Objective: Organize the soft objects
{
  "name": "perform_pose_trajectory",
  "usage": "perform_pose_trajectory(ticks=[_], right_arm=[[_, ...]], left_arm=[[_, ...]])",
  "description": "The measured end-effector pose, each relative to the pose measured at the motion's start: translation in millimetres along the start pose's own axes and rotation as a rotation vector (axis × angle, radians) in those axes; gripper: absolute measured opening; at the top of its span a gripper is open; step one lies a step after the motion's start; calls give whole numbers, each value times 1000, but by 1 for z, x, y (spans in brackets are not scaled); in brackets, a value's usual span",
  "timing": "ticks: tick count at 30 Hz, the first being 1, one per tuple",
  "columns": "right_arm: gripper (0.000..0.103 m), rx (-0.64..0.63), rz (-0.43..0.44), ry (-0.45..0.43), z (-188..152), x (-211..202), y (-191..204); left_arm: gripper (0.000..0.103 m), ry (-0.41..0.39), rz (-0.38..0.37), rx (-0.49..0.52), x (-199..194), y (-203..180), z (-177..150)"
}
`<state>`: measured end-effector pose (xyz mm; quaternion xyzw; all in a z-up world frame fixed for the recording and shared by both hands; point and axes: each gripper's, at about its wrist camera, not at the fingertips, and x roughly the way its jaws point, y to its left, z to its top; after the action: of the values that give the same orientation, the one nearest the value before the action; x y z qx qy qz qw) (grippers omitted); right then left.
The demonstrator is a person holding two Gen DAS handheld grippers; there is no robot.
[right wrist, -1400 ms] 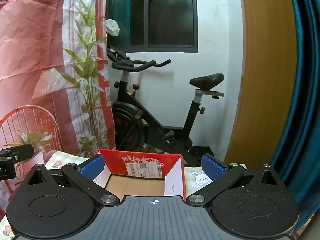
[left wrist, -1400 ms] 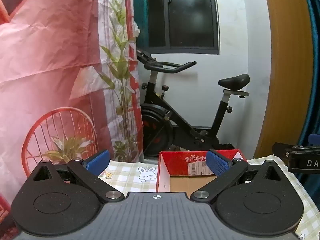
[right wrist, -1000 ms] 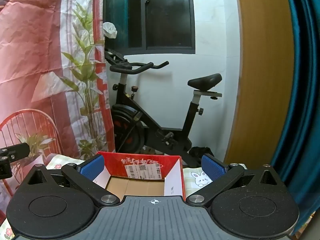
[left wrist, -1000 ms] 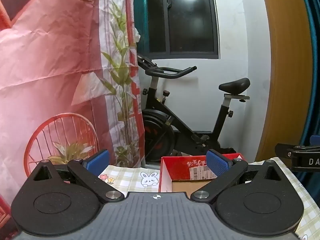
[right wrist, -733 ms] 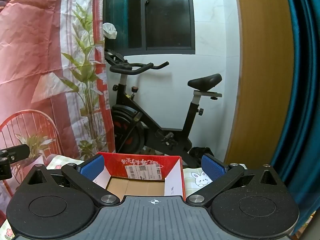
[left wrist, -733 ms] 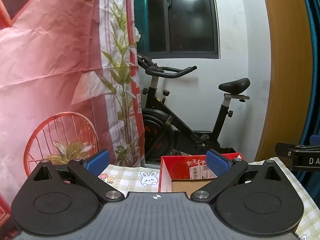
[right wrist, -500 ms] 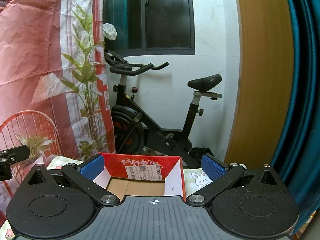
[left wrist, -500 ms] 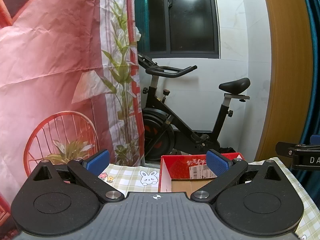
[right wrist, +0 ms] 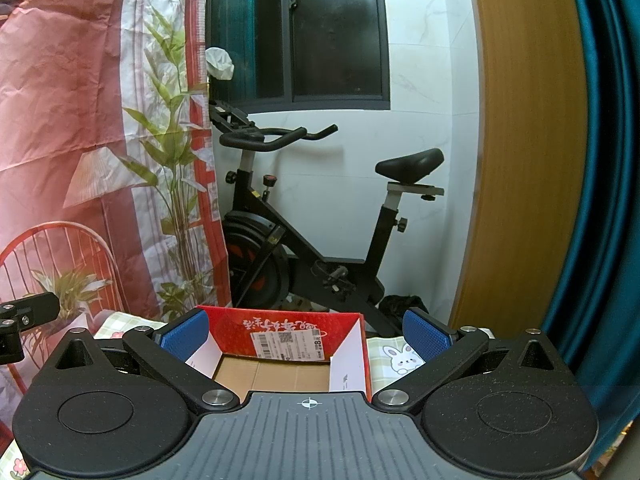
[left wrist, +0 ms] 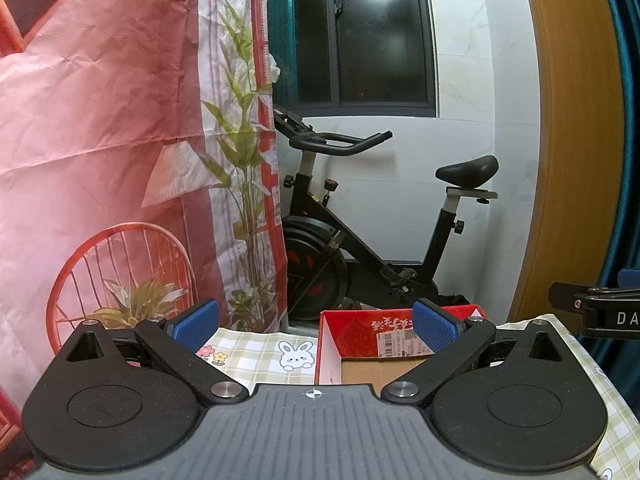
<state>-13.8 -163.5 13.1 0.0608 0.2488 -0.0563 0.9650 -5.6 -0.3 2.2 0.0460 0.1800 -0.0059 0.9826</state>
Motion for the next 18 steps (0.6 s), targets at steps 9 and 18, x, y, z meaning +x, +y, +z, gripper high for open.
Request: perform_pose_trajectory(ticks=[9, 18], right_arm=[[103, 0, 1, 0, 0, 0, 0], [103, 1, 1, 1, -1, 0, 0]], left_arm=[[103, 2, -2, 0, 1, 0, -1], [103, 4, -10, -6, 1, -3, -2]])
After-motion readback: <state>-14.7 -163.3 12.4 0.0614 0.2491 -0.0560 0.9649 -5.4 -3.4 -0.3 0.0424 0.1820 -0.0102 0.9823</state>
